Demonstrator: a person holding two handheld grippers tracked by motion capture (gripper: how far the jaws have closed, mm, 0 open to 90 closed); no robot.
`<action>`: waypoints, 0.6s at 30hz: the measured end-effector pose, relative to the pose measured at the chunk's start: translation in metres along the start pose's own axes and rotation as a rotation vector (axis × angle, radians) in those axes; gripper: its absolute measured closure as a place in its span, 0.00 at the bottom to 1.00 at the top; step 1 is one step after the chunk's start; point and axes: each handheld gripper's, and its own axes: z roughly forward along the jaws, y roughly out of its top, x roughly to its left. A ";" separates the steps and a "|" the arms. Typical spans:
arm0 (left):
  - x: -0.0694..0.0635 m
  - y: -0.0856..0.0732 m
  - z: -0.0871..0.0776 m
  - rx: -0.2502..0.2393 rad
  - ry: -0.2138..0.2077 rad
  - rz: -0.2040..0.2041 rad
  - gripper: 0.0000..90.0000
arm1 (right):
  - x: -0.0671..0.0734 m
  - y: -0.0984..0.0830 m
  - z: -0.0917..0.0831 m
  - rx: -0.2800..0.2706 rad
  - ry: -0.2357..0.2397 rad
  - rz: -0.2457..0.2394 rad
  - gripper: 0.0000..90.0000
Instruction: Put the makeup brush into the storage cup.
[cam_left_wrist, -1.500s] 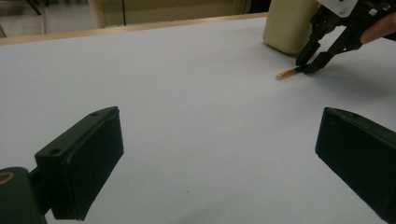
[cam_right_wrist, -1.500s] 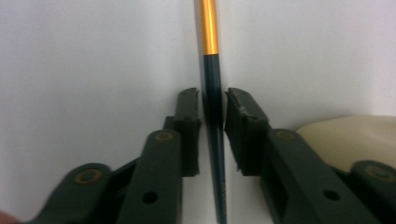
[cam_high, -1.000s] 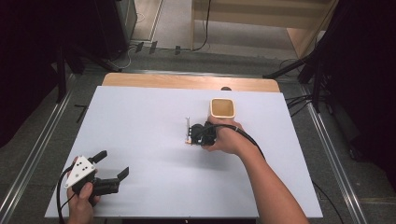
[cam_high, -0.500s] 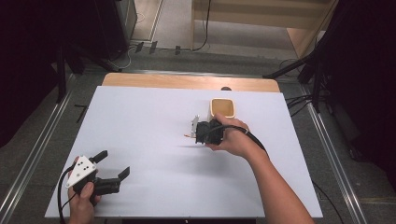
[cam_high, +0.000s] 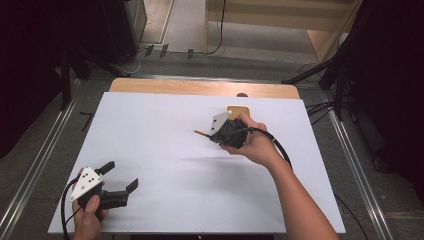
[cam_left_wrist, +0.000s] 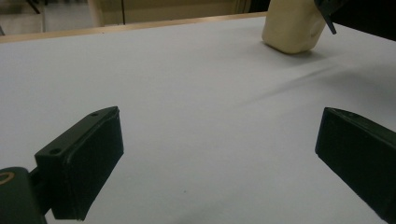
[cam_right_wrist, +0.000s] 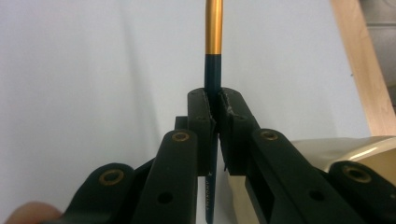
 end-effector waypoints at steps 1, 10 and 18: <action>0.000 0.000 0.000 -0.001 0.000 -0.001 0.02 | -0.001 0.000 -0.002 -0.012 -0.005 0.010 0.95; -0.001 0.000 0.002 0.002 0.000 -0.002 0.02 | -0.011 -0.006 -0.020 -0.206 -0.014 0.120 0.95; -0.001 0.000 0.002 -0.002 -0.001 -0.002 0.02 | -0.018 -0.016 -0.031 -0.383 -0.023 0.239 0.95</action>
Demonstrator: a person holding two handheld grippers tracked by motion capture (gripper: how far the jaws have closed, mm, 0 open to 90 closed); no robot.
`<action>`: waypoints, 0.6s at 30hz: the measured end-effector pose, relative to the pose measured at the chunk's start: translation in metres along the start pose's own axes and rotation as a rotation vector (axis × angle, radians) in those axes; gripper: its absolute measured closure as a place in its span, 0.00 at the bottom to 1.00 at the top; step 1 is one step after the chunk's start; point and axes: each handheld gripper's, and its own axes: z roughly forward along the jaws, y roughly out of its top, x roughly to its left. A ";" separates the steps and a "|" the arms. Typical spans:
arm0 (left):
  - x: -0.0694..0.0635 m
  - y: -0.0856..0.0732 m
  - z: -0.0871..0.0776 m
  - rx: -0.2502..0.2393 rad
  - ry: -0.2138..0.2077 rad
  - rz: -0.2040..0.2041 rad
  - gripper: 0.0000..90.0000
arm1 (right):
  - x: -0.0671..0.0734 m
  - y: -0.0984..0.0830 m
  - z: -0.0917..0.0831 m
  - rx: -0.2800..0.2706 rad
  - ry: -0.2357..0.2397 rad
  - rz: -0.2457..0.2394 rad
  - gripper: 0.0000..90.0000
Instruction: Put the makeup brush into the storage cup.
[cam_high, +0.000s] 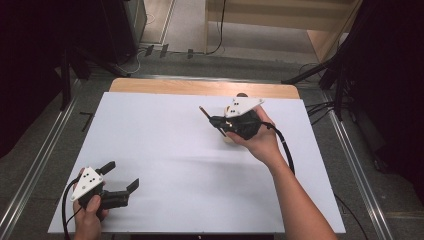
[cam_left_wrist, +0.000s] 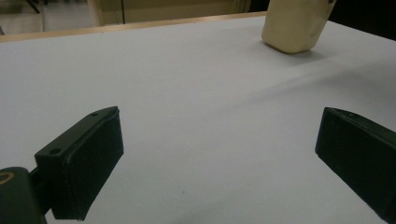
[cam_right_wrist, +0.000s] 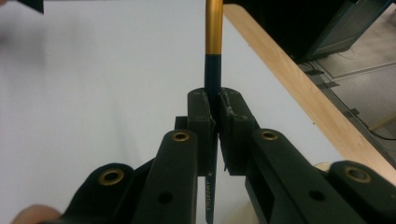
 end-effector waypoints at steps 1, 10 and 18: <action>0.000 0.000 0.000 0.002 0.000 0.001 0.02 | -0.001 -0.001 -0.001 -0.009 0.002 0.013 0.95; -0.001 0.001 0.000 0.003 0.000 0.004 0.02 | -0.010 -0.006 -0.012 -0.129 -0.016 0.090 0.95; 0.000 0.000 0.001 0.003 -0.002 0.002 0.02 | -0.020 -0.008 -0.025 -0.275 -0.056 0.168 0.94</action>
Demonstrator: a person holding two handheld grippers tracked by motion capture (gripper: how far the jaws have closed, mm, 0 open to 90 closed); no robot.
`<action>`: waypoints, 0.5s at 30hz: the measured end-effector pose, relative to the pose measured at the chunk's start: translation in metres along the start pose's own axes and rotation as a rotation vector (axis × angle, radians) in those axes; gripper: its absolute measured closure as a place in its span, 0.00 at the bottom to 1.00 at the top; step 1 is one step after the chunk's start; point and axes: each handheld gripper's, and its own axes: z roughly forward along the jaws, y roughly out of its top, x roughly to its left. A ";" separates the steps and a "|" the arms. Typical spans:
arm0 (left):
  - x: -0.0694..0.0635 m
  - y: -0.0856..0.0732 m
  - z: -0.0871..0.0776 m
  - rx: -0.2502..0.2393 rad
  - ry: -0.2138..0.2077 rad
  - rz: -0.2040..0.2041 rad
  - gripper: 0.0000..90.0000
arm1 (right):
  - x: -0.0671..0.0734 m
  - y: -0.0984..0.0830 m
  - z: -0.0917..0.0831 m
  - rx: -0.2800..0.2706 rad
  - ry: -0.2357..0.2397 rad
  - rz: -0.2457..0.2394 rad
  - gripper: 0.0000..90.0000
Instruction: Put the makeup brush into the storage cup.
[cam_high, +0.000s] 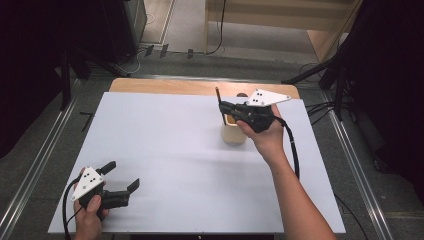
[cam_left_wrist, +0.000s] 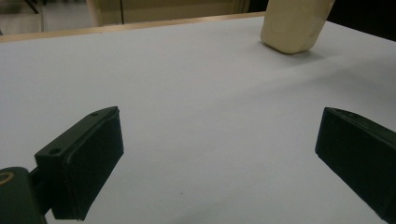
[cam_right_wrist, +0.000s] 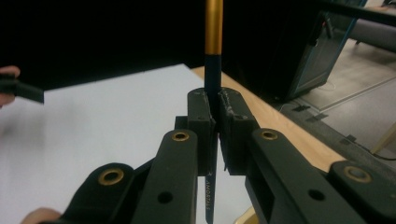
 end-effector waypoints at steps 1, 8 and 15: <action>0.000 0.000 0.000 0.000 -0.001 0.001 0.02 | -0.001 0.000 -0.001 -0.012 -0.003 0.008 0.94; 0.001 0.000 0.000 -0.002 0.001 -0.001 0.02 | -0.009 0.000 -0.007 -0.080 -0.057 0.046 0.94; 0.001 0.000 0.000 -0.003 0.002 -0.001 0.02 | -0.018 -0.005 -0.011 -0.126 -0.098 0.070 0.94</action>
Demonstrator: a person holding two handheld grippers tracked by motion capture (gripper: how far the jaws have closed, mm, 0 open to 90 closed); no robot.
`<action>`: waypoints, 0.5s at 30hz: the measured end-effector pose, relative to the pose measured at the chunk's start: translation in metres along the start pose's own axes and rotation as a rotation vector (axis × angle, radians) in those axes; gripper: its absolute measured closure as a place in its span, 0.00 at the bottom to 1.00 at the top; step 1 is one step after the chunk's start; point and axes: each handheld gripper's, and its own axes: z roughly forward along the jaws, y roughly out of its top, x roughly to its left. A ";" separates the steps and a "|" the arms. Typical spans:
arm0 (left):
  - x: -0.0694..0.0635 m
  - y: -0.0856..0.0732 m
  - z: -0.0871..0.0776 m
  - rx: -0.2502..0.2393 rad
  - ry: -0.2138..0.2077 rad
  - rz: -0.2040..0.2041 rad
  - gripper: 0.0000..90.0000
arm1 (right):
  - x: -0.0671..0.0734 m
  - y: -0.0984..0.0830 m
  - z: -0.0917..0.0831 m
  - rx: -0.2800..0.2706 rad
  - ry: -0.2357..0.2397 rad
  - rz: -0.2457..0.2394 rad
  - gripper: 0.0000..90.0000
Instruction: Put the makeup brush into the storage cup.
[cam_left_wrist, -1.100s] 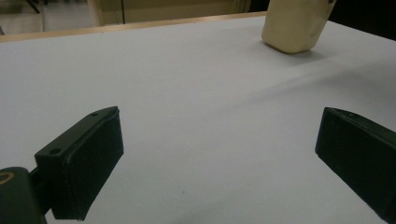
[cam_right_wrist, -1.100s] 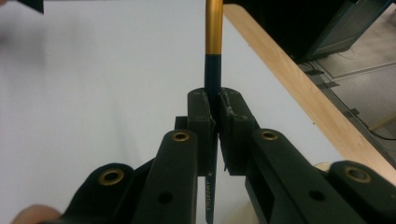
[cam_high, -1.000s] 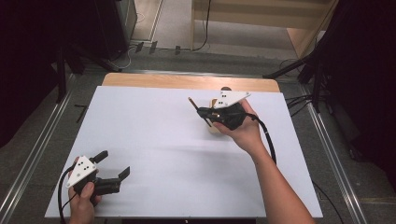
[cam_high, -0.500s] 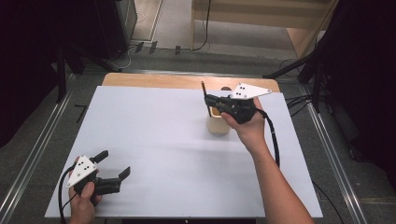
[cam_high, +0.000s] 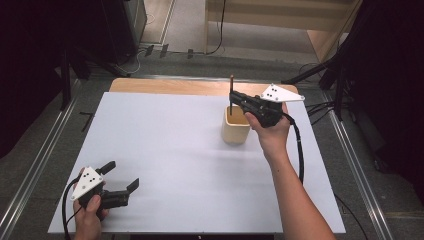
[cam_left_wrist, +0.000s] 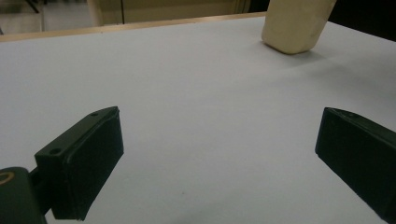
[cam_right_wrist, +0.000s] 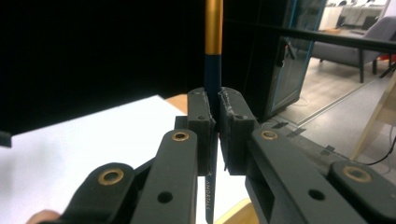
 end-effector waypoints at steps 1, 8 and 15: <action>0.000 0.000 0.000 -0.002 -0.001 -0.002 0.02 | -0.003 -0.003 -0.002 -0.007 -0.023 0.007 0.94; -0.001 0.000 0.000 0.000 -0.001 -0.001 0.02 | -0.015 -0.025 -0.007 -0.020 -0.102 0.065 0.94; -0.003 0.000 0.002 0.005 -0.002 0.005 0.02 | -0.021 -0.043 -0.010 -0.002 -0.134 0.102 0.94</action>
